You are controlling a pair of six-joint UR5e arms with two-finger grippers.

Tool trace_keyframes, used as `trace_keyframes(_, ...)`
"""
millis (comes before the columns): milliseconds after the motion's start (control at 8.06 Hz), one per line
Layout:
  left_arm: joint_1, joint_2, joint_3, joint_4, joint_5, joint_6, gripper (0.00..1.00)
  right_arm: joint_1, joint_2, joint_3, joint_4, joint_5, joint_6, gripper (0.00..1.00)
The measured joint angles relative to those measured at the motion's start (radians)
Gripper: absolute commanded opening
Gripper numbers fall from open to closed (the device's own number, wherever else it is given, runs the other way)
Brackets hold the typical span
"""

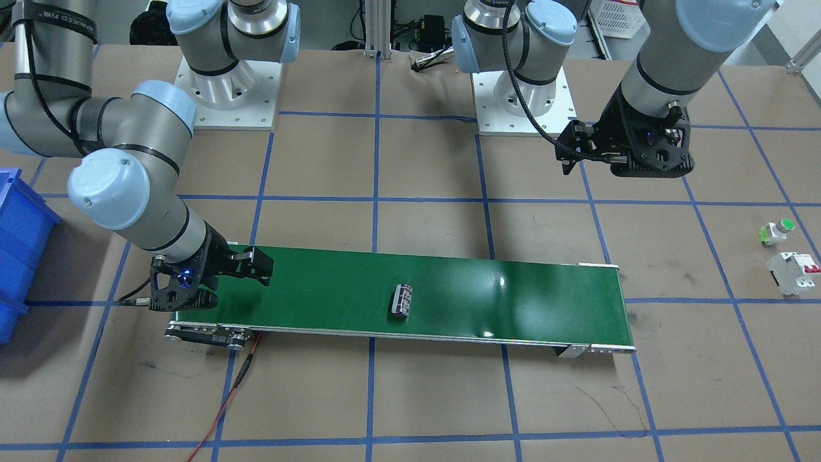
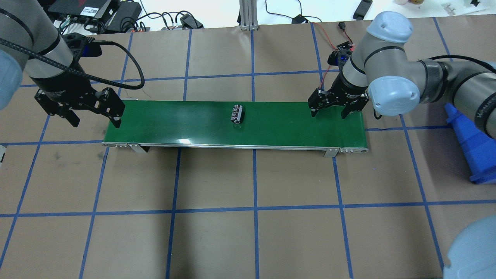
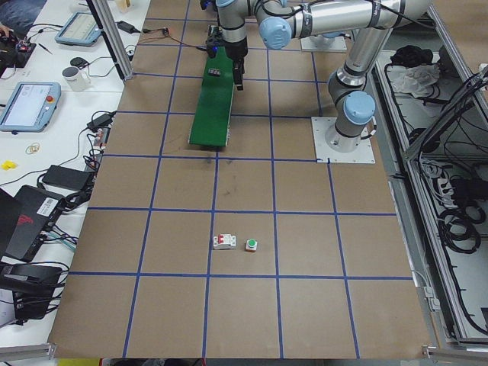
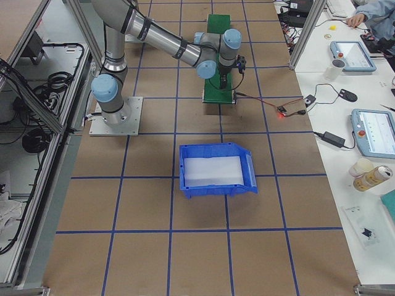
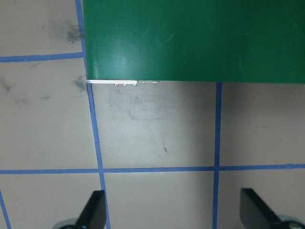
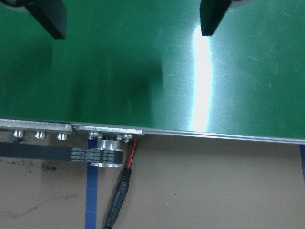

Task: Move capacitor from left to right
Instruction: 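Move the right gripper above the belt's far end while the capacitor rides toward it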

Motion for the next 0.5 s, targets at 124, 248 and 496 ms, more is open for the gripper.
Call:
trace_keyframes(124,0.0,0.0,0.0,0.001,0.0,0.003,1.0,0.0,-0.001,0.0,-0.001,0.0,0.003,1.0)
trace_keyframes(248,0.0,0.0,-0.001,0.001,0.0,0.006,1.0,0.0,0.0,0.0,-0.001,0.0,0.005,1.0)
trace_keyframes(496,-0.001,0.0,0.001,0.002,-0.005,0.006,1.0,0.0,0.0,0.0,-0.002,0.0,0.006,1.0)
